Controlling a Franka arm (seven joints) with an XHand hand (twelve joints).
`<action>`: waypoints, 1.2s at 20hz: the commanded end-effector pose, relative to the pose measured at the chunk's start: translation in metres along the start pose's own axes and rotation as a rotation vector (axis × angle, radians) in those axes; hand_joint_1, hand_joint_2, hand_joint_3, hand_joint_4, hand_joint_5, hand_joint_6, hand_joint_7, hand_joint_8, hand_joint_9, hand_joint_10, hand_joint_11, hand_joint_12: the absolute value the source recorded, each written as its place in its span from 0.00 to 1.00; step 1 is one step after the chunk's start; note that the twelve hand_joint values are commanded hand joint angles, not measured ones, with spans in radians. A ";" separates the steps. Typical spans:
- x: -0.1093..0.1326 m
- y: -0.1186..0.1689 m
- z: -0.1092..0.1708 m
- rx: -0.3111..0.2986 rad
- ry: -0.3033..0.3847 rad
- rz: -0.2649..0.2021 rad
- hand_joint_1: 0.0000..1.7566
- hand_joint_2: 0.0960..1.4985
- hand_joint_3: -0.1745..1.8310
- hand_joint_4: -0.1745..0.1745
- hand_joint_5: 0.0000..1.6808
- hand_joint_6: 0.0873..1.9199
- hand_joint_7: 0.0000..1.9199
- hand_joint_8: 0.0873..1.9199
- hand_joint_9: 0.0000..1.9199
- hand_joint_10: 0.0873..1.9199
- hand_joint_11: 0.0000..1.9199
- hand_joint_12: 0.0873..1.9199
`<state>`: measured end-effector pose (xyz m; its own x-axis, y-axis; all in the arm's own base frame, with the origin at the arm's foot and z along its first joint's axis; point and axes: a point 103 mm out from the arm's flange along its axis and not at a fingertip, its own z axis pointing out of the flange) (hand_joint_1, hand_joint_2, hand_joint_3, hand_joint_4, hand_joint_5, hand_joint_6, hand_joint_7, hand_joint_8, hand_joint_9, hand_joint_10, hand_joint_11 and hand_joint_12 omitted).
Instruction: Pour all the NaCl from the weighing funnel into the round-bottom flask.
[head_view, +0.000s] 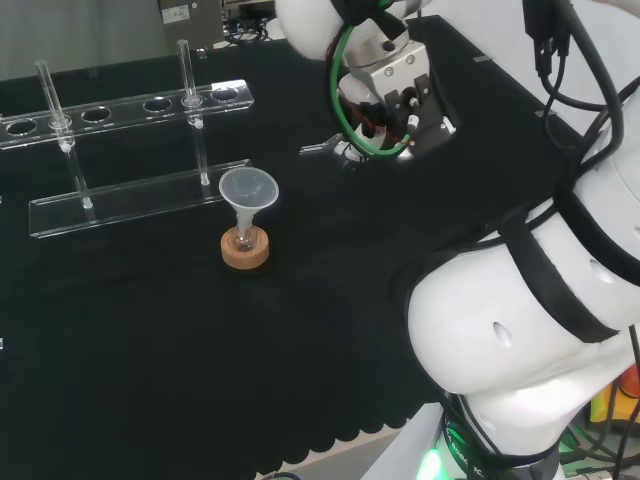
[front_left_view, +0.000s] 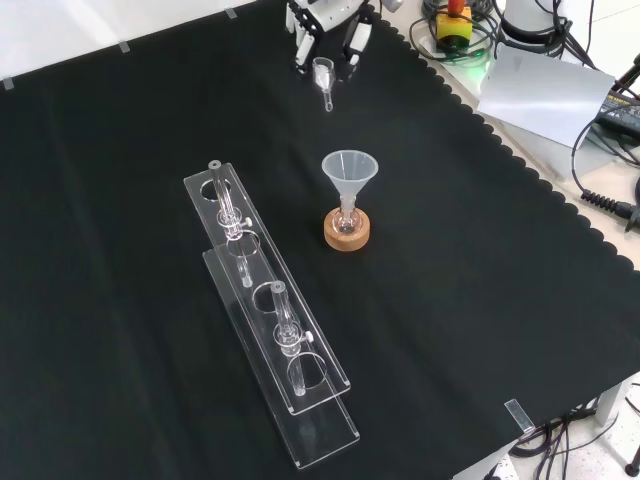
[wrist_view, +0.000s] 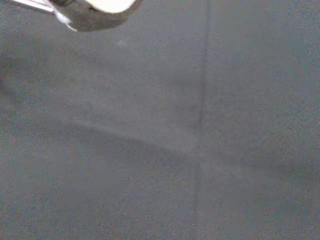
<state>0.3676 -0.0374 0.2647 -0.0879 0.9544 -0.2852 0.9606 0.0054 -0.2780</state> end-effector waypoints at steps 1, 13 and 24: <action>0.023 -0.006 -0.012 0.009 -0.060 -0.028 0.61 0.69 0.09 0.97 0.65 0.41 0.68 0.16 0.78 0.00 0.66 0.36; 0.045 0.009 -0.019 0.034 -0.097 -0.079 0.61 0.68 0.09 0.96 0.65 0.41 0.68 0.15 0.79 0.00 0.66 0.36; 0.060 0.022 -0.019 0.065 -0.174 -0.102 0.61 0.68 0.09 0.97 0.65 0.41 0.69 0.15 0.79 0.00 0.66 0.36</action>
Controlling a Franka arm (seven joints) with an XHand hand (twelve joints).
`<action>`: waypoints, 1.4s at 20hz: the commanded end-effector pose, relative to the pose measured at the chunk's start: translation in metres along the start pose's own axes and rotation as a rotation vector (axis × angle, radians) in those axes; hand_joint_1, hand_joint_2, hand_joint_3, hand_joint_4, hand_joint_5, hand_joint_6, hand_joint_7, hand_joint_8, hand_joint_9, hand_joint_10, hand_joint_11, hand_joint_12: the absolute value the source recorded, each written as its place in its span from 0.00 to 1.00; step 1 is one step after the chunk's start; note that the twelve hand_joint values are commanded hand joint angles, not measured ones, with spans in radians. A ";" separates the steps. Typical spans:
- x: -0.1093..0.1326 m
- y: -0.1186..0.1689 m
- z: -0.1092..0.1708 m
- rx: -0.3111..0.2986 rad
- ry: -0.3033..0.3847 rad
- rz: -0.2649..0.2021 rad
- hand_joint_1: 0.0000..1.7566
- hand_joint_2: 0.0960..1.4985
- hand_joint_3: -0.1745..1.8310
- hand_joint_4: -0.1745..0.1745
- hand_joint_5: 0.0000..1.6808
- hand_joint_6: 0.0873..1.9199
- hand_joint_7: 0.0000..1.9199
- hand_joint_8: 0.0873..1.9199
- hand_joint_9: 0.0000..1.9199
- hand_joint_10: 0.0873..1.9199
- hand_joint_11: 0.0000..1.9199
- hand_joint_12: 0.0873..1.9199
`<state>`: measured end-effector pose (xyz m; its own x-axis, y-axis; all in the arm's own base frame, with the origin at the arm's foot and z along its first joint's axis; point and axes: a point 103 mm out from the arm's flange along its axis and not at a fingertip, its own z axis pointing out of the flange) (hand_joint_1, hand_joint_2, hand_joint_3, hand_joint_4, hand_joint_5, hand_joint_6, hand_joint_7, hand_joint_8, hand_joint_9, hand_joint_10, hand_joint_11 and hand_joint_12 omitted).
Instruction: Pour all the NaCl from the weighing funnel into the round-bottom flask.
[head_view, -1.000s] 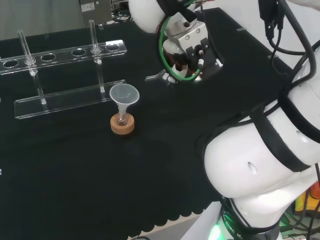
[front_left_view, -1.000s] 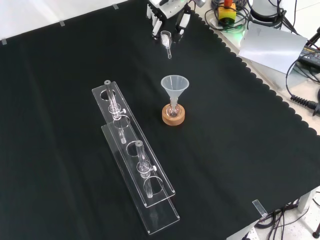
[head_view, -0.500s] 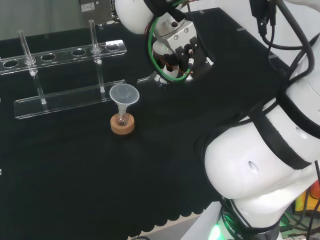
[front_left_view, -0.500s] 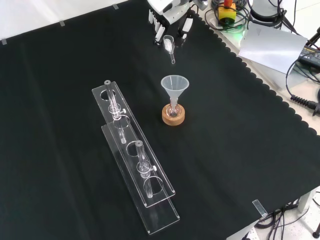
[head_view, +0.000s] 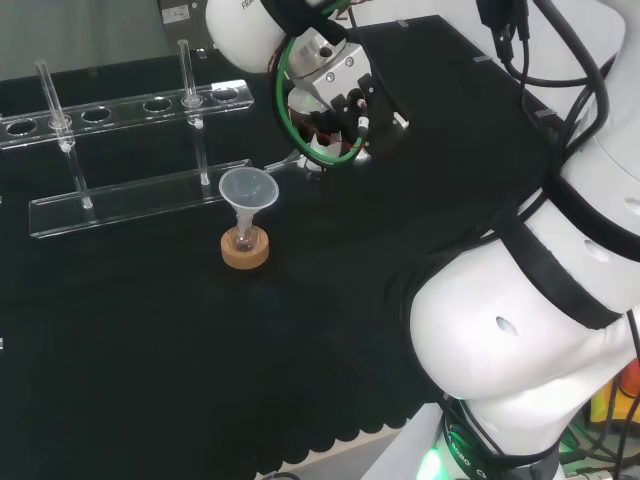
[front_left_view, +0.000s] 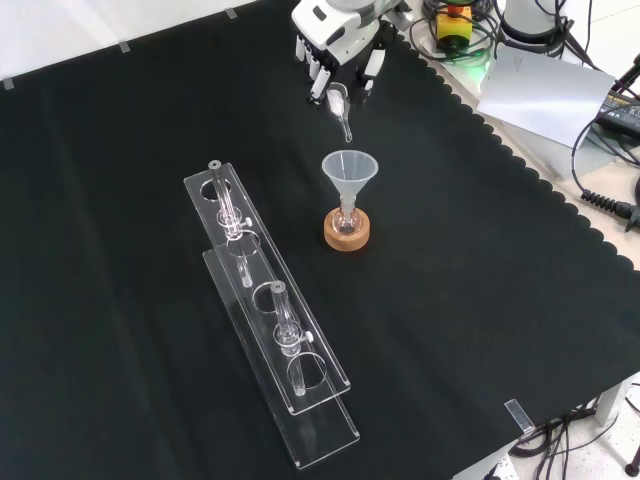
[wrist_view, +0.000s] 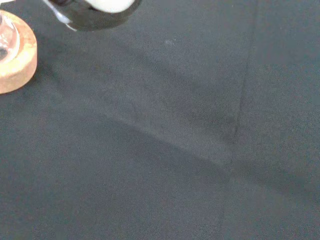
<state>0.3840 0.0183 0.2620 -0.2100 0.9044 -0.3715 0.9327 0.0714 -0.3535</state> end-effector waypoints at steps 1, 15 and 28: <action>0.009 0.006 -0.003 0.017 -0.049 -0.013 0.61 0.68 0.09 0.97 0.65 0.41 0.69 0.15 0.79 0.00 0.66 0.36; 0.012 0.018 -0.016 0.059 -0.184 0.001 0.61 0.68 0.09 0.96 0.66 0.40 0.69 0.14 0.79 0.00 0.67 0.36; 0.020 0.024 -0.031 0.095 -0.303 -0.004 0.61 0.68 0.09 0.95 0.66 0.40 0.69 0.14 0.79 0.00 0.67 0.35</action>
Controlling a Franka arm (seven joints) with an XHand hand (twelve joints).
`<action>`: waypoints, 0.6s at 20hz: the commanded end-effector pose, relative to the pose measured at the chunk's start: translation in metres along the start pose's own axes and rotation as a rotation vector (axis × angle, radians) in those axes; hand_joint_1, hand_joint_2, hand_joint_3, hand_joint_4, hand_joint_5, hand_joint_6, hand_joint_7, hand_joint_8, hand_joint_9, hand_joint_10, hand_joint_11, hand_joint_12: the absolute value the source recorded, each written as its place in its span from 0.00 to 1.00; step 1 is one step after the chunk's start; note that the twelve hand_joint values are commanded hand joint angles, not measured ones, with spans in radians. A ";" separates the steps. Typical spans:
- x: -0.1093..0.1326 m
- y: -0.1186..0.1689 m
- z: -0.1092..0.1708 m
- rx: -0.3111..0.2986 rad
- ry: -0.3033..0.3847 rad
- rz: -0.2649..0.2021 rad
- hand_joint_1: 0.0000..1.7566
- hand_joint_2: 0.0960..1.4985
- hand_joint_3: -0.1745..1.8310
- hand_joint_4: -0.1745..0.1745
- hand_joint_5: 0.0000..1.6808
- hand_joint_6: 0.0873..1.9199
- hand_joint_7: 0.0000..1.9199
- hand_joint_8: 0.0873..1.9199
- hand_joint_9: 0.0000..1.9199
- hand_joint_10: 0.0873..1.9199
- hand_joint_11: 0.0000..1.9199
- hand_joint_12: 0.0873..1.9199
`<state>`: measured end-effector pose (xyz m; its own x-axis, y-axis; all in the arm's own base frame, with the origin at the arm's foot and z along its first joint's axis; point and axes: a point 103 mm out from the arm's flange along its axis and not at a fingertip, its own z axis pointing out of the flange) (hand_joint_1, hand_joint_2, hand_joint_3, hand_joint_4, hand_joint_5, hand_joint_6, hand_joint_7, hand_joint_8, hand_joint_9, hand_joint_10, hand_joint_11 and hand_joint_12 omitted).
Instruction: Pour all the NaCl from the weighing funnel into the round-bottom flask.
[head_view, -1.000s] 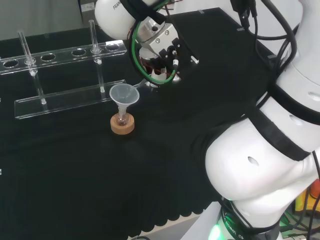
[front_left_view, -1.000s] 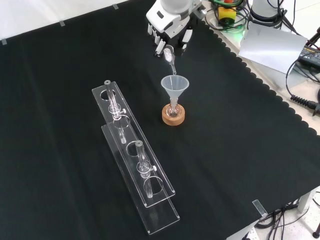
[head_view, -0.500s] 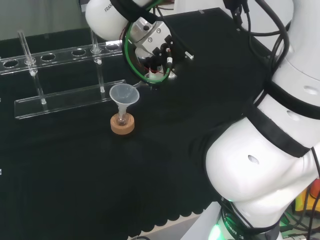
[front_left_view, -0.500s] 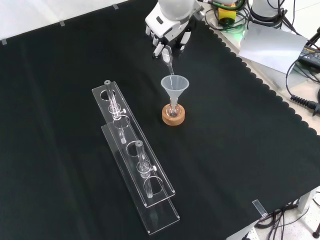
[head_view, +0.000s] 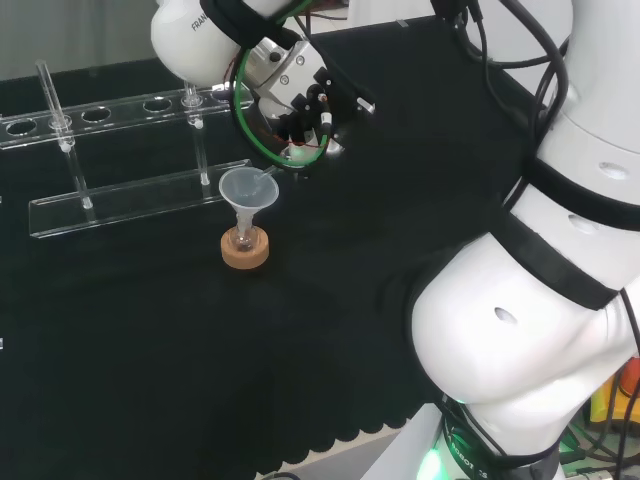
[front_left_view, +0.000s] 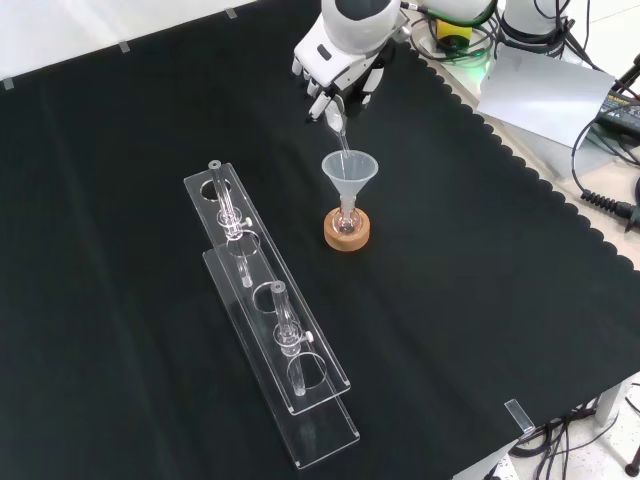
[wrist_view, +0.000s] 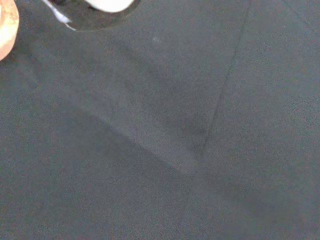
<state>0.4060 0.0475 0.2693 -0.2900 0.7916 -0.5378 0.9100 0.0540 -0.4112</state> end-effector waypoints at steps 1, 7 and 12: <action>0.000 0.003 -0.008 0.041 -0.099 0.012 0.61 0.68 0.09 0.95 0.66 0.40 0.69 0.14 0.79 0.00 0.67 0.35; 0.002 0.004 -0.016 0.057 -0.140 0.012 0.61 0.68 0.09 0.95 0.66 0.40 0.69 0.14 0.79 0.00 0.67 0.35; 0.003 0.004 -0.018 0.056 -0.154 0.011 0.61 0.68 0.09 0.95 0.66 0.40 0.69 0.13 0.79 0.00 0.67 0.35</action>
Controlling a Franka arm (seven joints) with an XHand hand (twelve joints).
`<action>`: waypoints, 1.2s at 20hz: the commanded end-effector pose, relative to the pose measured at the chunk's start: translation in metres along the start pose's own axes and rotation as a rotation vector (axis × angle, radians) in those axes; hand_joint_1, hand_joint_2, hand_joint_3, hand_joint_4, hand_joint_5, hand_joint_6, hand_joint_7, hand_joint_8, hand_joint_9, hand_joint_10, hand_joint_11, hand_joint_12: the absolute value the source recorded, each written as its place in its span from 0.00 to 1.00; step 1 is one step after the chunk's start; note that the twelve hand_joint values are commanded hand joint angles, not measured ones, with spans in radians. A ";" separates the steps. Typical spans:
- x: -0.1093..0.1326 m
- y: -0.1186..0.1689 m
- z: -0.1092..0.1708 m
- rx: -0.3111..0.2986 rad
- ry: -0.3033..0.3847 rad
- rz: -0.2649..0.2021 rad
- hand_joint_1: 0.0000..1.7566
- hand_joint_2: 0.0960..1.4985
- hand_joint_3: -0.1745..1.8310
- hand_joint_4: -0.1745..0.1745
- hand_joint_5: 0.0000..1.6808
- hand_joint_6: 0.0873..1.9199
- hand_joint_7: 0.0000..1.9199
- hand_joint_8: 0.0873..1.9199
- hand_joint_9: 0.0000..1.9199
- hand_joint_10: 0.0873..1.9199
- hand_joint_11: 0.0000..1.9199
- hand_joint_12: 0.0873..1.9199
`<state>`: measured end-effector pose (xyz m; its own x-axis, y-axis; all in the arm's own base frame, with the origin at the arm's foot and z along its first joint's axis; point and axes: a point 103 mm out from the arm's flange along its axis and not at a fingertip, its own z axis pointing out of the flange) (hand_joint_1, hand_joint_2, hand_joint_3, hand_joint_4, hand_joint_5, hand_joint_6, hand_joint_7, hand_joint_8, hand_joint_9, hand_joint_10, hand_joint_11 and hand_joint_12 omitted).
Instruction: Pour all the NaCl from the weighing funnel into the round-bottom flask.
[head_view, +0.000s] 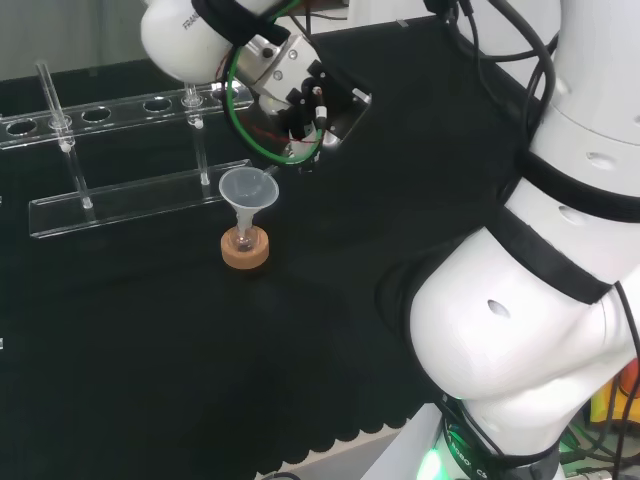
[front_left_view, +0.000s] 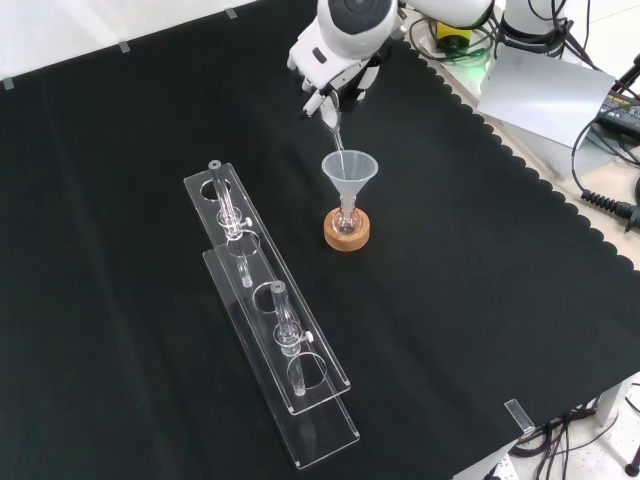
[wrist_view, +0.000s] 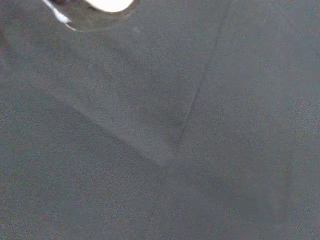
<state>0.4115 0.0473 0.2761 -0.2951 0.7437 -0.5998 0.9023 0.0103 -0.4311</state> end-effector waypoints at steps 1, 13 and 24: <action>0.008 0.001 -0.013 0.010 -0.082 -0.008 0.61 0.68 0.09 0.95 0.66 0.40 0.69 0.13 0.79 0.00 0.67 0.35; 0.014 -0.002 -0.024 0.002 -0.174 -0.012 0.61 0.68 0.09 0.94 0.66 0.40 0.69 0.13 0.79 0.00 0.67 0.35; 0.018 -0.003 -0.033 0.008 -0.249 -0.012 0.61 0.68 0.09 0.95 0.66 0.40 0.69 0.13 0.79 0.00 0.67 0.35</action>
<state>0.4131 0.0806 0.2875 -0.3728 0.5714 -0.7312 0.8960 0.0167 -0.4438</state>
